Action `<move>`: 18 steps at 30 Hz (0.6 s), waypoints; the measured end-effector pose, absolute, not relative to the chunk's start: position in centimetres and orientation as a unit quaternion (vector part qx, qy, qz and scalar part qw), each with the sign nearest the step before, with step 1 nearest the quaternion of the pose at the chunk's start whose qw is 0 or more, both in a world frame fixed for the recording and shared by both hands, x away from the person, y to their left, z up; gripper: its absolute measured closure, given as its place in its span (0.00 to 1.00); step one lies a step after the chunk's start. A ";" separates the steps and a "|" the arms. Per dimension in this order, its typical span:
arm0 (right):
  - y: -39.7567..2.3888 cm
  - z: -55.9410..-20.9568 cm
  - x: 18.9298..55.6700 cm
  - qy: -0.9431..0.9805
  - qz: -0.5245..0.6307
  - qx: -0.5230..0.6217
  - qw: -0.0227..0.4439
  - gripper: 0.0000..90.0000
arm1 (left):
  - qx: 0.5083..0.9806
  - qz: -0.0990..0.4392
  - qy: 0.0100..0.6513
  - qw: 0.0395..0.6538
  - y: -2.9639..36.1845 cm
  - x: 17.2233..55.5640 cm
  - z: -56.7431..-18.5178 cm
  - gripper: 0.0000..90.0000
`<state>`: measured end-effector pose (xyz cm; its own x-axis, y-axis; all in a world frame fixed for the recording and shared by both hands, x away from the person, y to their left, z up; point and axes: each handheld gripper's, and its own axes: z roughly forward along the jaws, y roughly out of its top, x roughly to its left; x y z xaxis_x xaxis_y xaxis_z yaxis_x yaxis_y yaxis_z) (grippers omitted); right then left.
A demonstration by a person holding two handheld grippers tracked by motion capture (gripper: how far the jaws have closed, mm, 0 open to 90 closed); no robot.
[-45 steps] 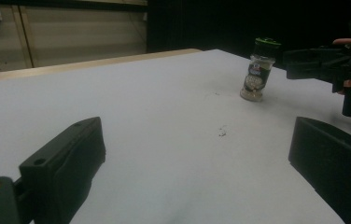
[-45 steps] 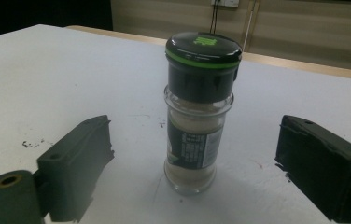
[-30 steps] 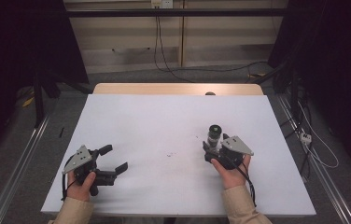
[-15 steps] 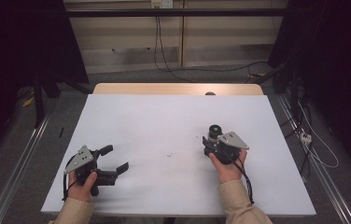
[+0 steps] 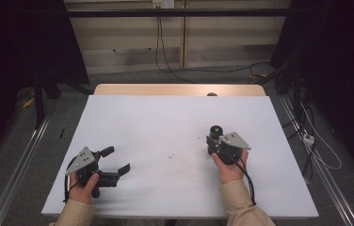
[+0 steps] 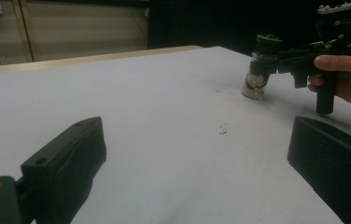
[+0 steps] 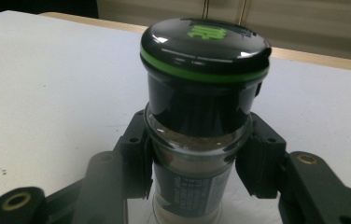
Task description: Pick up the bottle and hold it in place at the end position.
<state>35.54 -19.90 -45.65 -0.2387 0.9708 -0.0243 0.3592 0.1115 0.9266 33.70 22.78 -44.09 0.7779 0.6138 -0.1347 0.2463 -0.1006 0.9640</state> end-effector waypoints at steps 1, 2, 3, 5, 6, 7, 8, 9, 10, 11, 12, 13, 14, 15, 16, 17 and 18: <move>-19.9 -45.7 35.6 0.657 0.434 0.506 0.352 0.58 | 0.726 0.153 0.295 0.601 22.8 33.7 -44.1 0.04; -19.9 -45.7 35.6 0.658 0.435 0.504 0.351 0.58 | 0.727 0.153 0.296 0.601 22.8 33.7 -44.1 0.04; -19.9 -45.7 35.6 0.659 0.436 0.502 0.351 0.58 | 0.727 0.153 0.296 0.601 22.8 33.7 -44.1 0.04; -19.9 -45.7 35.7 0.662 0.436 0.498 0.352 0.58 | 0.727 0.153 0.296 0.600 22.9 33.7 -44.1 0.04; -19.9 -45.7 35.7 0.662 0.437 0.498 0.351 0.59 | 0.726 0.155 0.296 0.601 22.9 33.7 -44.1 0.04; -19.9 -45.7 35.7 0.662 0.438 0.497 0.350 0.59 | 0.727 0.155 0.295 0.600 22.9 33.7 -44.1 0.04; -20.0 -45.7 35.7 0.663 0.439 0.496 0.350 0.59 | 0.727 0.155 0.295 0.600 22.9 33.7 -44.1 0.04; -20.0 -45.7 35.8 0.663 0.441 0.495 0.348 0.59 | 0.728 0.157 0.295 0.599 23.0 33.8 -44.1 0.04; -20.1 -45.7 35.8 0.663 0.443 0.495 0.346 0.59 | 0.728 0.156 0.295 0.598 23.0 33.8 -44.1 0.04; -20.1 -45.7 35.8 0.661 0.447 0.495 0.343 0.59 | 0.728 0.155 0.296 0.599 23.0 33.8 -44.1 0.04; -20.1 -45.7 35.9 0.661 0.450 0.494 0.341 0.59 | 0.728 0.156 0.295 0.599 23.0 33.8 -44.1 0.04; -20.0 -45.6 35.9 0.662 0.450 0.492 0.342 0.59 | 0.727 0.155 0.296 0.599 22.9 33.8 -44.1 0.04; -20.0 -45.5 35.9 0.663 0.452 0.488 0.344 0.59 | 0.727 0.155 0.296 0.600 22.9 33.8 -44.1 0.04; -20.0 -45.4 36.0 0.663 0.454 0.486 0.344 0.59 | 0.727 0.155 0.296 0.600 22.9 33.8 -44.1 0.04; -19.9 -45.4 36.0 0.662 0.457 0.486 0.343 0.59 | 0.728 0.154 0.295 0.600 22.9 33.8 -44.1 0.04; -19.9 -45.3 36.1 0.663 0.459 0.482 0.341 0.59 | 0.728 0.154 0.294 0.600 22.8 33.8 -44.1 0.04; -19.8 -45.2 36.2 0.667 0.459 0.479 0.340 0.59 | 0.728 0.154 0.295 0.600 22.8 33.8 -44.1 0.04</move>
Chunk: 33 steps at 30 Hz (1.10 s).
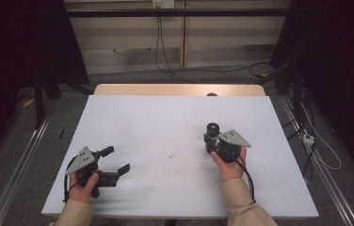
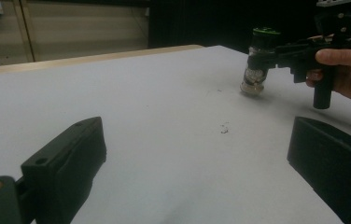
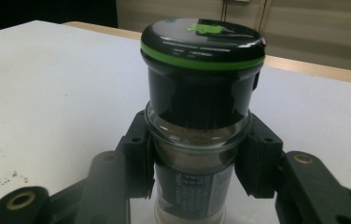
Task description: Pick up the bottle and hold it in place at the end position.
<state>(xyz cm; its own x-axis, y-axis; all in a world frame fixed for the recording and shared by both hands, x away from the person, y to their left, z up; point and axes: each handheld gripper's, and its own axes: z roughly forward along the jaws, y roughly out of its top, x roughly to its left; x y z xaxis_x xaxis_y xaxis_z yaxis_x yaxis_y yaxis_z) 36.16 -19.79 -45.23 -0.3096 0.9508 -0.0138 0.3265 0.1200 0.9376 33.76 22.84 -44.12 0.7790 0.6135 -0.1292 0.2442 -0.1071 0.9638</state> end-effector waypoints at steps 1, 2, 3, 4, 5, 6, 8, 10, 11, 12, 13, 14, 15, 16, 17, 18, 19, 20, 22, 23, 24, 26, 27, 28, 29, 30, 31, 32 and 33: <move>-19.7 -45.1 36.2 0.667 0.461 0.477 0.338 0.59 | 0.728 0.153 0.295 0.600 22.8 33.8 -44.1 0.04; -19.6 -45.1 36.3 0.668 0.464 0.475 0.337 0.59 | 0.728 0.153 0.294 0.600 22.9 33.8 -44.1 0.04; -19.5 -45.0 36.4 0.669 0.464 0.472 0.338 0.59 | 0.728 0.152 0.294 0.601 22.9 33.8 -44.1 0.04; -19.4 -44.9 36.5 0.671 0.465 0.470 0.337 0.59 | 0.727 0.152 0.295 0.601 22.9 33.8 -44.1 0.04; -19.3 -44.8 36.6 0.671 0.467 0.467 0.336 0.59 | 0.727 0.153 0.294 0.601 22.9 33.8 -44.1 0.04; -19.2 -44.7 36.6 0.672 0.470 0.466 0.333 0.59 | 0.727 0.153 0.294 0.601 22.9 33.8 -44.1 0.04; -18.9 -44.6 36.8 0.674 0.473 0.460 0.332 0.59 | 0.727 0.154 0.294 0.601 22.9 33.8 -44.1 0.04; -18.8 -44.5 37.0 0.677 0.475 0.456 0.330 0.59 | 0.728 0.153 0.294 0.600 22.9 33.8 -44.1 0.04; -18.7 -44.5 37.0 0.678 0.476 0.453 0.330 0.59 | 0.728 0.153 0.295 0.599 22.9 33.8 -44.1 0.04; -18.6 -44.5 37.1 0.678 0.477 0.452 0.329 0.59 | 0.729 0.153 0.294 0.599 22.9 33.8 -44.1 0.04; -18.5 -44.5 37.2 0.680 0.478 0.449 0.328 0.59 | 0.729 0.153 0.294 0.599 23.0 33.8 -44.1 0.04; -18.5 -44.4 37.2 0.681 0.478 0.448 0.327 0.59 | 0.729 0.153 0.295 0.599 23.0 33.8 -44.1 0.04; -18.4 -44.4 37.3 0.682 0.480 0.445 0.327 0.59 | 0.729 0.153 0.294 0.600 23.0 33.8 -44.1 0.04; -18.3 -44.4 37.3 0.683 0.482 0.442 0.327 0.59 | 0.728 0.152 0.294 0.600 22.9 33.8 -44.1 0.04; -18.2 -44.4 37.4 0.684 0.483 0.440 0.325 0.59 | 0.729 0.153 0.294 0.599 22.9 33.8 -44.1 0.04; -18.2 -44.4 37.4 0.685 0.483 0.439 0.323 0.59 | 0.729 0.153 0.292 0.599 22.9 33.8 -44.1 0.04; -18.0 -44.3 37.5 0.687 0.484 0.437 0.321 0.59 | 0.729 0.153 0.292 0.600 22.9 33.8 -44.1 0.04; -18.0 -44.3 37.6 0.687 0.484 0.436 0.321 0.59 | 0.727 0.152 0.293 0.602 22.9 33.8 -44.1 0.04; -17.9 -44.3 37.7 0.689 0.485 0.434 0.319 0.59 | 0.729 0.152 0.293 0.600 22.9 33.8 -44.1 0.04; -17.8 -44.4 37.8 0.690 0.486 0.432 0.318 0.59 | 0.729 0.153 0.293 0.599 22.9 33.8 -44.1 0.04; -17.7 -44.4 37.8 0.691 0.487 0.431 0.317 0.59 | 0.730 0.153 0.293 0.598 22.9 33.8 -44.2 0.04; -17.6 -44.4 37.9 0.691 0.489 0.429 0.315 0.59 | 0.730 0.153 0.293 0.599 22.9 33.8 -44.2 0.04; -17.5 -44.4 38.0 0.692 0.490 0.426 0.314 0.59 | 0.730 0.153 0.292 0.598 22.9 33.8 -44.1 0.04; -17.5 -44.4 38.0 0.692 0.492 0.426 0.313 0.59 | 0.730 0.153 0.293 0.598 22.9 33.8 -44.1 0.04; -17.4 -44.4 38.0 0.692 0.494 0.424 0.313 0.59 | 0.730 0.153 0.293 0.599 22.9 33.8 -44.1 0.04; -17.4 -44.4 38.1 0.692 0.494 0.424 0.312 0.59 | 0.730 0.153 0.293 0.599 22.9 33.8 -44.2 0.04; -17.4 -44.4 38.1 0.692 0.495 0.424 0.311 0.59 | 0.730 0.153 0.293 0.598 22.9 33.8 -44.2 0.04; -17.3 -44.4 38.1 0.693 0.495 0.421 0.311 0.59 | 0.730 0.153 0.293 0.598 22.9 33.8 -44.2 0.04; -17.3 -44.4 38.2 0.694 0.496 0.420 0.311 0.59 | 0.729 0.153 0.294 0.598 22.9 33.8 -44.2 0.04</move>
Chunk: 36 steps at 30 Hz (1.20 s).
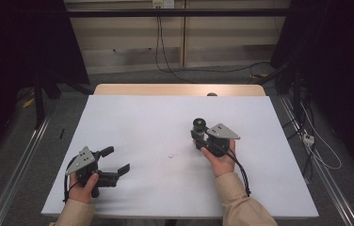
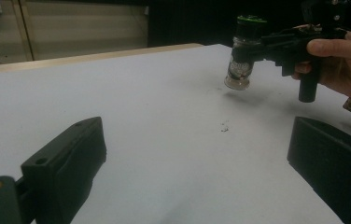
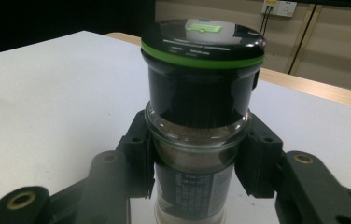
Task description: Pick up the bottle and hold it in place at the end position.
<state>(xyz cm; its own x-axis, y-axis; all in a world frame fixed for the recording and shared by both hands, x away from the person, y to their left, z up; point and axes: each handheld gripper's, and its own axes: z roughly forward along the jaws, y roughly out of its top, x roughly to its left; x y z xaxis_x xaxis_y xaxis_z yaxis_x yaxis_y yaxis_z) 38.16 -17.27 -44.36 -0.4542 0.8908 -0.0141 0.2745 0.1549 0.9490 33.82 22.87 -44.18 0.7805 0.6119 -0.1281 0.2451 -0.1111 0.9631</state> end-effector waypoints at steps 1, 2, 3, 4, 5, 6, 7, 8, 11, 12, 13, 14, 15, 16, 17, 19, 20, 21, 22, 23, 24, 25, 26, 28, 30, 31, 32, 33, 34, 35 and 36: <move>-17.2 -44.3 38.2 0.693 0.497 0.420 0.310 0.59 | 0.730 0.154 0.294 0.598 22.9 33.8 -44.2 0.04; -17.1 -44.3 38.2 0.694 0.498 0.418 0.309 0.59 | 0.728 0.152 0.296 0.600 22.8 33.8 -44.2 0.04; -17.1 -44.3 38.3 0.694 0.498 0.417 0.309 0.59 | 0.730 0.154 0.294 0.597 22.9 33.8 -44.2 0.04; -17.0 -44.2 38.3 0.695 0.498 0.417 0.309 0.59 | 0.730 0.154 0.294 0.598 22.8 33.8 -44.2 0.04; -16.9 -44.2 38.4 0.696 0.498 0.415 0.308 0.59 | 0.730 0.154 0.294 0.598 22.8 33.8 -44.2 0.04; -16.8 -44.2 38.4 0.697 0.498 0.414 0.307 0.59 | 0.730 0.154 0.294 0.598 22.8 33.8 -44.2 0.04; -16.8 -44.2 38.4 0.697 0.499 0.414 0.306 0.59 | 0.729 0.154 0.294 0.598 22.8 33.8 -44.2 0.04; -16.7 -44.2 38.5 0.697 0.500 0.414 0.305 0.59 | 0.729 0.154 0.294 0.598 22.9 33.8 -44.2 0.04; -16.6 -44.2 38.6 0.697 0.503 0.412 0.302 0.59 | 0.728 0.153 0.295 0.599 22.9 33.8 -44.2 0.04; -16.6 -44.2 38.7 0.698 0.503 0.411 0.301 0.59 | 0.728 0.153 0.295 0.599 22.9 33.8 -44.2 0.04; -16.5 -44.1 38.7 0.699 0.503 0.410 0.301 0.59 | 0.728 0.153 0.295 0.599 22.8 33.8 -44.2 0.04; -16.5 -44.1 38.8 0.699 0.503 0.409 0.301 0.59 | 0.731 0.154 0.292 0.597 22.9 33.8 -44.2 0.04; -16.4 -44.1 38.8 0.700 0.503 0.407 0.301 0.59 | 0.729 0.153 0.294 0.599 22.9 33.8 -44.2 0.04; -16.3 -44.1 38.8 0.701 0.503 0.406 0.301 0.59 | 0.730 0.154 0.293 0.598 22.9 33.8 -44.2 0.04; -16.3 -44.1 38.9 0.701 0.503 0.405 0.301 0.59 | 0.730 0.153 0.292 0.598 22.9 33.8 -44.2 0.04; -16.2 -44.0 39.0 0.703 0.504 0.401 0.300 0.59 | 0.730 0.152 0.292 0.598 22.9 33.8 -44.2 0.04; -16.1 -44.0 39.0 0.703 0.505 0.400 0.300 0.59 | 0.730 0.154 0.291 0.598 22.9 33.8 -44.2 0.04; -16.1 -44.1 39.1 0.704 0.507 0.398 0.299 0.59 | 0.731 0.153 0.291 0.598 22.9 33.8 -44.2 0.04; -16.1 -44.1 39.1 0.704 0.507 0.399 0.298 0.59 | 0.730 0.152 0.291 0.599 22.9 33.8 -44.2 0.04; -16.0 -44.1 39.1 0.704 0.507 0.399 0.296 0.59 | 0.730 0.152 0.291 0.599 22.9 33.8 -44.2 0.04; -16.0 -44.1 39.2 0.704 0.508 0.399 0.295 0.59 | 0.730 0.152 0.291 0.599 22.9 33.8 -44.2 0.04; -16.0 -44.1 39.3 0.703 0.510 0.400 0.294 0.59 | 0.730 0.153 0.292 0.598 22.9 33.8 -44.2 0.04; -16.0 -44.1 39.3 0.702 0.511 0.400 0.294 0.59 | 0.730 0.153 0.293 0.598 22.9 33.8 -44.2 0.04; -15.9 -44.1 39.4 0.702 0.513 0.397 0.294 0.59 | 0.730 0.155 0.294 0.597 22.9 33.9 -44.2 0.04; -15.7 -44.0 39.4 0.703 0.514 0.395 0.293 0.59 | 0.730 0.155 0.294 0.597 22.9 33.8 -44.2 0.04; -15.6 -44.0 39.5 0.703 0.514 0.394 0.293 0.59 | 0.730 0.156 0.294 0.597 22.9 33.8 -44.2 0.04; -15.5 -44.0 39.5 0.704 0.515 0.392 0.292 0.59 | 0.730 0.155 0.294 0.597 22.9 33.8 -44.2 0.04; -15.4 -44.0 39.6 0.704 0.516 0.392 0.292 0.59 | 0.730 0.156 0.295 0.597 22.9 33.8 -44.2 0.04; -15.4 -44.0 39.6 0.704 0.517 0.392 0.290 0.59 | 0.729 0.156 0.295 0.598 22.9 33.8 -44.2 0.04; -15.3 -44.0 39.7 0.704 0.517 0.391 0.289 0.59 | 0.729 0.156 0.295 0.598 22.9 33.8 -44.2 0.04; -15.3 -44.0 39.8 0.705 0.516 0.390 0.290 0.59 | 0.730 0.156 0.295 0.597 22.9 33.8 -44.2 0.04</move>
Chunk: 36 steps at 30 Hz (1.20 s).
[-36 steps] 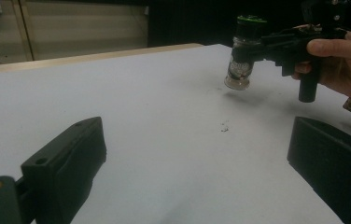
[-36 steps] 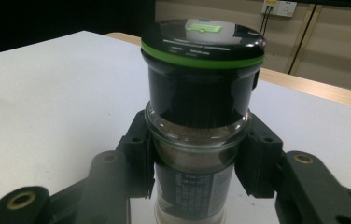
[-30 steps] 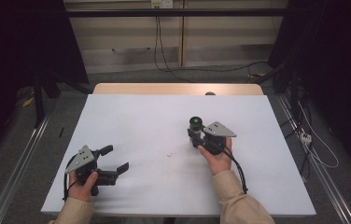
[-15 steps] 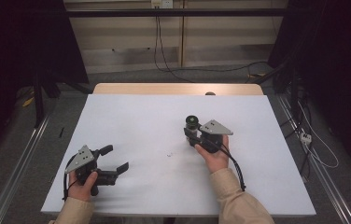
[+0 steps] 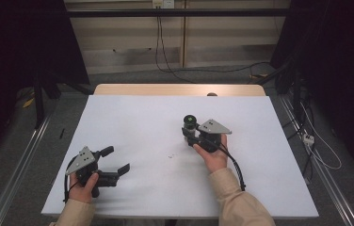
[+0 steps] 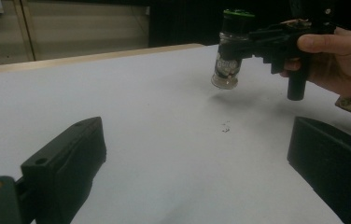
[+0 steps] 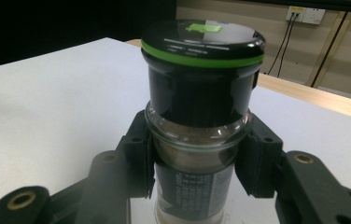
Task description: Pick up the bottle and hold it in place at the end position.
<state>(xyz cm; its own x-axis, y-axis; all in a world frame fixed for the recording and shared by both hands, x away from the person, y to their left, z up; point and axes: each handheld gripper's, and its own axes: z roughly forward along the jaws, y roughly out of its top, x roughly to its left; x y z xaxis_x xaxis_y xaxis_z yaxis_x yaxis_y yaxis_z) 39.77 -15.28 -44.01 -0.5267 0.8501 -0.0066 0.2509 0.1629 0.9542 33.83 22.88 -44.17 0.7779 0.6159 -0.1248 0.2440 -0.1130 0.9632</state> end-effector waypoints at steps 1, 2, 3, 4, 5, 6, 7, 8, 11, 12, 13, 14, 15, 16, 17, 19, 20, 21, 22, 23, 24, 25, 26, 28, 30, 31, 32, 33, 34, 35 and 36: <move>-15.2 -44.0 39.8 0.706 0.516 0.389 0.291 0.59 | 0.730 0.156 0.294 0.597 22.9 33.8 -44.2 0.04; -15.2 -44.0 39.9 0.706 0.515 0.388 0.291 0.59 | 0.729 0.156 0.295 0.597 22.9 33.8 -44.2 0.04; -15.1 -44.0 40.0 0.706 0.516 0.388 0.291 0.59 | 0.731 0.156 0.293 0.596 22.9 33.9 -44.2 0.04; -15.0 -44.0 40.0 0.706 0.516 0.387 0.291 0.59 | 0.730 0.157 0.294 0.596 23.0 33.9 -44.2 0.04; -14.9 -44.0 40.1 0.707 0.516 0.386 0.290 0.59 | 0.731 0.156 0.293 0.596 23.0 33.9 -44.2 0.04; -14.9 -44.0 40.1 0.708 0.517 0.385 0.290 0.59 | 0.730 0.156 0.294 0.596 23.0 33.9 -44.2 0.04; -14.8 -44.1 40.2 0.708 0.517 0.384 0.290 0.59 | 0.730 0.157 0.294 0.597 23.0 33.9 -44.2 0.04; -14.7 -44.1 40.3 0.709 0.516 0.383 0.290 0.59 | 0.730 0.157 0.294 0.597 23.0 33.9 -44.2 0.04; -14.6 -44.3 40.5 0.709 0.517 0.382 0.289 0.59 | 0.730 0.156 0.294 0.597 23.0 33.9 -44.2 0.04; -14.6 -44.3 40.5 0.710 0.516 0.382 0.290 0.59 | 0.729 0.155 0.296 0.597 22.9 33.9 -44.2 0.04; -14.7 -44.3 40.6 0.709 0.516 0.383 0.290 0.59 | 0.730 0.156 0.295 0.596 23.0 33.9 -44.2 0.04; -14.7 -44.4 40.6 0.709 0.517 0.383 0.289 0.59 | 0.730 0.156 0.295 0.596 23.0 33.9 -44.2 0.04; -14.7 -44.4 40.7 0.708 0.517 0.384 0.289 0.59 | 0.731 0.157 0.294 0.596 23.0 33.9 -44.2 0.04; -14.7 -44.5 40.8 0.707 0.518 0.385 0.289 0.59 | 0.731 0.157 0.294 0.596 23.0 33.9 -44.2 0.04; -14.7 -44.5 40.8 0.707 0.518 0.385 0.289 0.59 | 0.731 0.157 0.294 0.596 23.0 34.0 -44.2 0.04; -14.7 -44.6 40.9 0.707 0.519 0.385 0.289 0.59 | 0.731 0.157 0.294 0.596 23.0 34.0 -44.2 0.04; -14.7 -44.6 40.9 0.706 0.520 0.385 0.288 0.59 | 0.731 0.157 0.294 0.595 23.0 34.0 -44.2 0.04; -14.7 -44.6 40.9 0.706 0.521 0.384 0.288 0.59 | 0.731 0.157 0.295 0.595 23.0 34.0 -44.2 0.04; -14.6 -44.6 41.0 0.708 0.519 0.383 0.288 0.59 | 0.731 0.158 0.296 0.595 22.9 33.9 -44.2 0.04; -14.6 -44.5 41.1 0.710 0.518 0.379 0.289 0.59 | 0.731 0.158 0.295 0.595 22.9 33.9 -44.2 0.04; -14.5 -44.5 41.1 0.712 0.518 0.377 0.288 0.59 | 0.731 0.158 0.294 0.595 22.9 34.0 -44.2 0.04; -14.4 -44.4 41.2 0.713 0.518 0.375 0.288 0.59 | 0.731 0.158 0.294 0.595 22.9 34.0 -44.2 0.04; -14.2 -44.3 41.2 0.714 0.518 0.372 0.289 0.59 | 0.730 0.158 0.296 0.595 22.9 33.9 -44.2 0.04; -14.0 -44.2 41.4 0.716 0.518 0.368 0.290 0.59 | 0.731 0.158 0.296 0.594 22.9 34.0 -44.2 0.04; -13.8 -44.2 41.5 0.717 0.518 0.366 0.289 0.59 | 0.732 0.158 0.295 0.593 23.0 34.0 -44.2 0.04; -13.7 -44.3 41.6 0.718 0.517 0.365 0.289 0.59 | 0.732 0.158 0.295 0.593 23.0 34.0 -44.2 0.04; -13.7 -44.4 41.6 0.719 0.517 0.365 0.288 0.59 | 0.731 0.158 0.296 0.594 23.0 34.0 -44.2 0.04; -13.6 -44.5 41.7 0.720 0.517 0.364 0.288 0.59 | 0.731 0.158 0.296 0.594 23.0 34.0 -44.2 0.04; -13.6 -44.6 41.8 0.720 0.516 0.364 0.287 0.59 | 0.730 0.158 0.296 0.595 23.0 34.0 -44.2 0.04; -13.6 -44.7 41.8 0.722 0.515 0.364 0.286 0.59 | 0.730 0.159 0.296 0.595 23.0 34.0 -44.2 0.04; -13.6 -44.8 41.8 0.722 0.515 0.364 0.285 0.59 | 0.730 0.158 0.296 0.595 23.1 34.0 -44.2 0.04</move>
<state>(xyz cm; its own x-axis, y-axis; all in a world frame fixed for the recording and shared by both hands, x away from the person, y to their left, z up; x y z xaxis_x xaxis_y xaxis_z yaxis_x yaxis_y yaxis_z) 41.83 -13.55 -44.83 -0.5737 0.8182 -0.0368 0.2321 0.2055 0.9507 33.97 23.05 -44.24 0.7746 0.6208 -0.1211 0.2444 -0.1173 0.9626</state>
